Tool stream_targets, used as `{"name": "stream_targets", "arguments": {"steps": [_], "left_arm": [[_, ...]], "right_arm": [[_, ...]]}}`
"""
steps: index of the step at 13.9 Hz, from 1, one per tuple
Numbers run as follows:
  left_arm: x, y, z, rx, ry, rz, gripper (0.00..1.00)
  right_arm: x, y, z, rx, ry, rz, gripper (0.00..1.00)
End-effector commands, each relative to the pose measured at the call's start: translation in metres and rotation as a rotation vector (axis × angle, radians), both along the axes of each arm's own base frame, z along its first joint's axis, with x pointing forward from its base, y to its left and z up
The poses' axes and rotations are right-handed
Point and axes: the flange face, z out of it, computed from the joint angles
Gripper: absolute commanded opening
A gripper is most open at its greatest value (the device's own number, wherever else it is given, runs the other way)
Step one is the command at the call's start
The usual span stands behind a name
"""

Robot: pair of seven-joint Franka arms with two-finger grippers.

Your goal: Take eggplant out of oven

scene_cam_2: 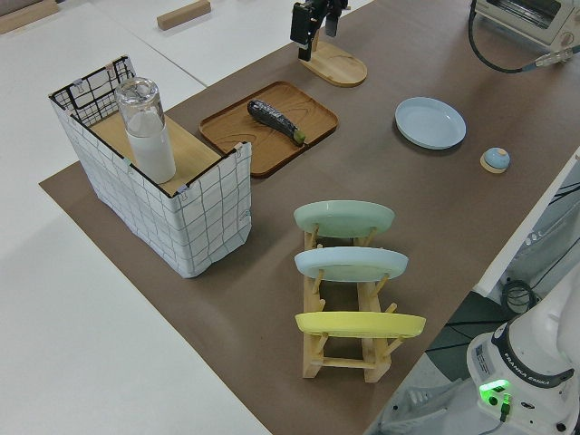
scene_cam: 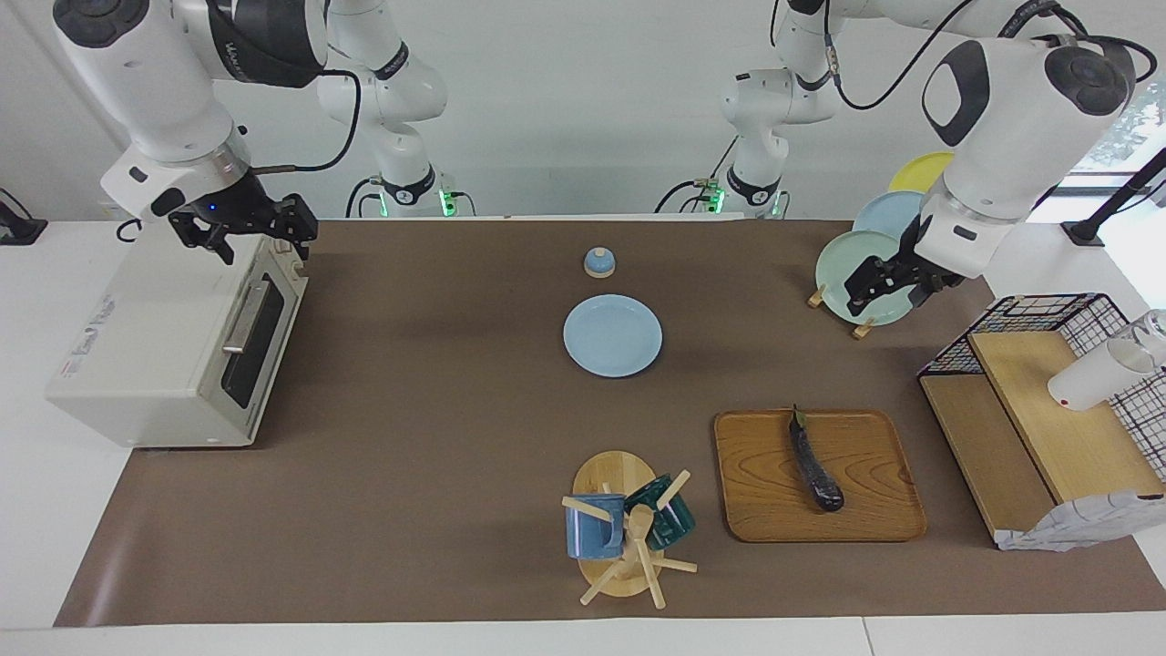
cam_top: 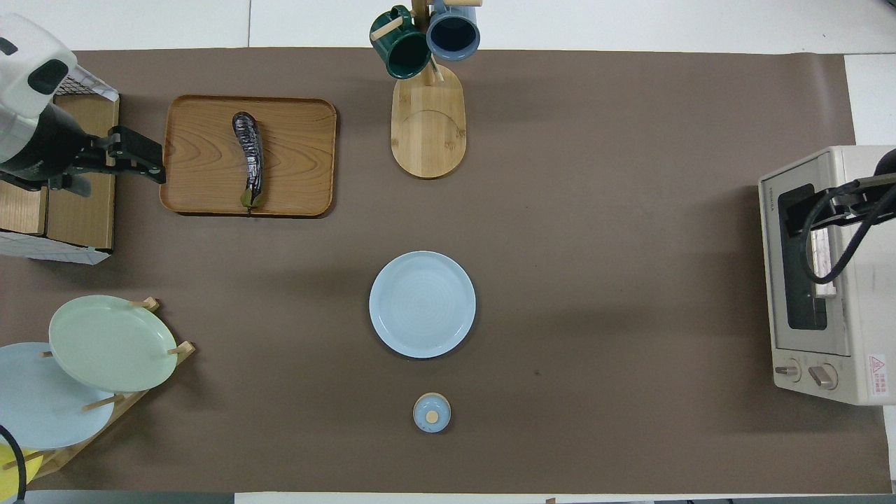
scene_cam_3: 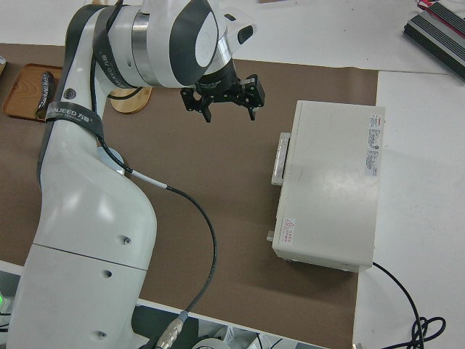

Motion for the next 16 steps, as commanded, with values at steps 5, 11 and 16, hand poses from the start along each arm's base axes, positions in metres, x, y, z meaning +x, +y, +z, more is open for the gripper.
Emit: {"name": "stream_targets", "arguments": {"steps": [5,11,16], "left_arm": [[-0.059,-0.002,-0.024,0.035,0.020,-0.059,1.00],[-0.046,0.001,0.001,0.019,0.052,-0.051,1.00],[-0.044,0.002,0.003,0.002,0.036,-0.045,1.00]], "right_arm": [[-0.019,-0.006,-0.006,-0.002,0.003,-0.059,1.00],[-0.011,-0.007,-0.007,0.025,-0.004,-0.070,1.00],[-0.011,-0.027,-0.003,0.025,-0.019,-0.103,1.00]]}}
